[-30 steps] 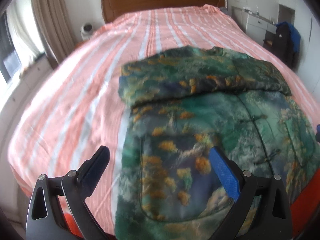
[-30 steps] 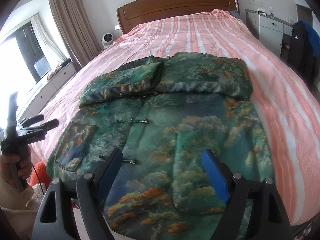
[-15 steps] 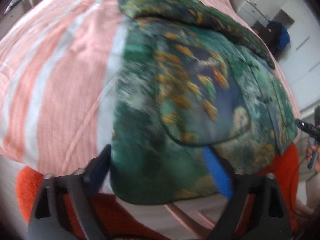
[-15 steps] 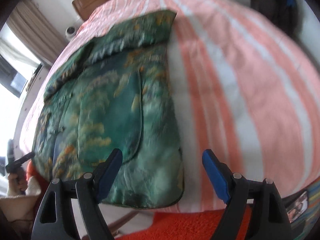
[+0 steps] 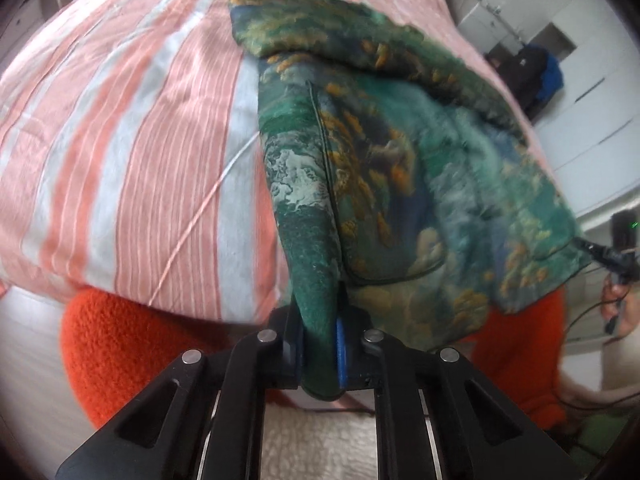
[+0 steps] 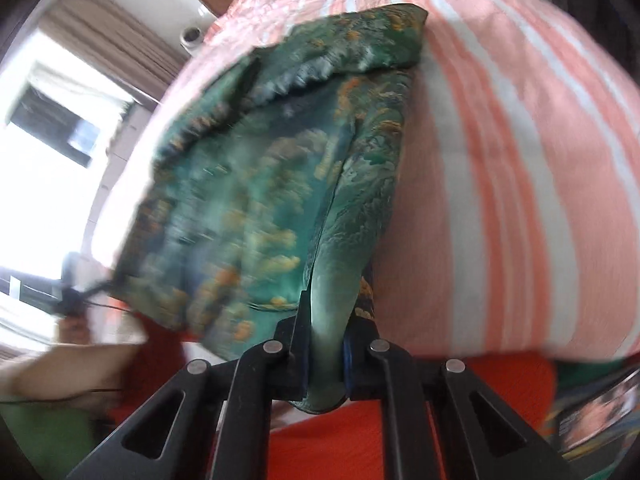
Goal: Fold large clothes
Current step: 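Grasp the jacket side edge with the left gripper while the right gripper grasps the other side edge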
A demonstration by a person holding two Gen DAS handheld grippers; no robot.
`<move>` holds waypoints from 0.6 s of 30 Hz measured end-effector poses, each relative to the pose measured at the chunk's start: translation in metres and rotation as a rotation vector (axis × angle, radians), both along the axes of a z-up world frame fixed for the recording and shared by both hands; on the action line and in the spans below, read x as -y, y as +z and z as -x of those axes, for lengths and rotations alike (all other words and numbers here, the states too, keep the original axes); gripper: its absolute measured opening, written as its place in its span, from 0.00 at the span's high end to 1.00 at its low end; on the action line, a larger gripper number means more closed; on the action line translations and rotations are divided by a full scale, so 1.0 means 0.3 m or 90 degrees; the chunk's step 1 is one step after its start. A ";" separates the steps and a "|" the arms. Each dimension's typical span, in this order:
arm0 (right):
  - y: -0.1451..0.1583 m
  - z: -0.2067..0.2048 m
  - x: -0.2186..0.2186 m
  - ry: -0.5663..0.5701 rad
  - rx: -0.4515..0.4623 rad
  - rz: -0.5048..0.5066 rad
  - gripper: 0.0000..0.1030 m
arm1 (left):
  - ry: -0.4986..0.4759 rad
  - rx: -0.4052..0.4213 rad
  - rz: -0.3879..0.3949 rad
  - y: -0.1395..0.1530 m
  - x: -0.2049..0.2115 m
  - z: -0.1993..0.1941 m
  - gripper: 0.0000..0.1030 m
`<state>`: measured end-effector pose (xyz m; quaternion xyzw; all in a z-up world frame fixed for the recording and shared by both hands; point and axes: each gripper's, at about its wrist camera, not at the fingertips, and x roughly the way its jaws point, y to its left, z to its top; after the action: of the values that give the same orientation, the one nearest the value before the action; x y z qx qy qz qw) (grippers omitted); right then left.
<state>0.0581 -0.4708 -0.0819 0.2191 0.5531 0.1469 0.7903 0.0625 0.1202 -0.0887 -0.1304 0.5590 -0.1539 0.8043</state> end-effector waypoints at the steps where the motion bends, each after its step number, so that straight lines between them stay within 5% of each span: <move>1: 0.031 -0.001 0.009 -0.007 0.009 -0.036 0.89 | 0.001 0.007 0.022 0.036 -0.014 -0.022 0.91; 5: 0.194 -0.124 0.088 -0.040 0.082 -0.139 0.90 | -0.009 0.092 0.054 0.258 -0.039 -0.226 0.91; 9: 0.332 -0.406 0.153 -0.059 0.166 -0.132 0.90 | 0.029 0.185 0.028 0.427 -0.027 -0.557 0.88; 12: 0.338 -0.676 0.209 -0.118 0.206 -0.118 0.89 | 0.089 0.197 -0.011 0.433 -0.015 -0.872 0.57; 13: 0.323 -0.747 0.221 -0.138 0.213 -0.119 0.86 | 0.110 0.192 -0.044 0.417 -0.007 -0.965 0.28; 14: 0.291 -0.844 0.236 -0.154 0.210 -0.124 0.80 | 0.136 0.184 -0.076 0.391 0.006 -1.061 0.12; 16: 0.209 -0.988 0.251 -0.192 0.182 -0.104 0.51 | 0.153 0.154 -0.083 0.348 -0.018 -1.128 0.14; 17: 0.179 -1.022 0.260 -0.220 0.174 -0.082 0.27 | 0.164 0.138 -0.062 0.327 -0.035 -1.145 0.14; 18: 0.161 -1.038 0.267 -0.235 0.171 -0.079 0.22 | 0.172 0.135 -0.030 0.316 -0.064 -1.140 0.14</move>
<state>0.3696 -0.5508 -0.0336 0.3428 0.3839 0.0614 0.8552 0.4044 0.1393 0.0060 -0.1685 0.4515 -0.0438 0.8751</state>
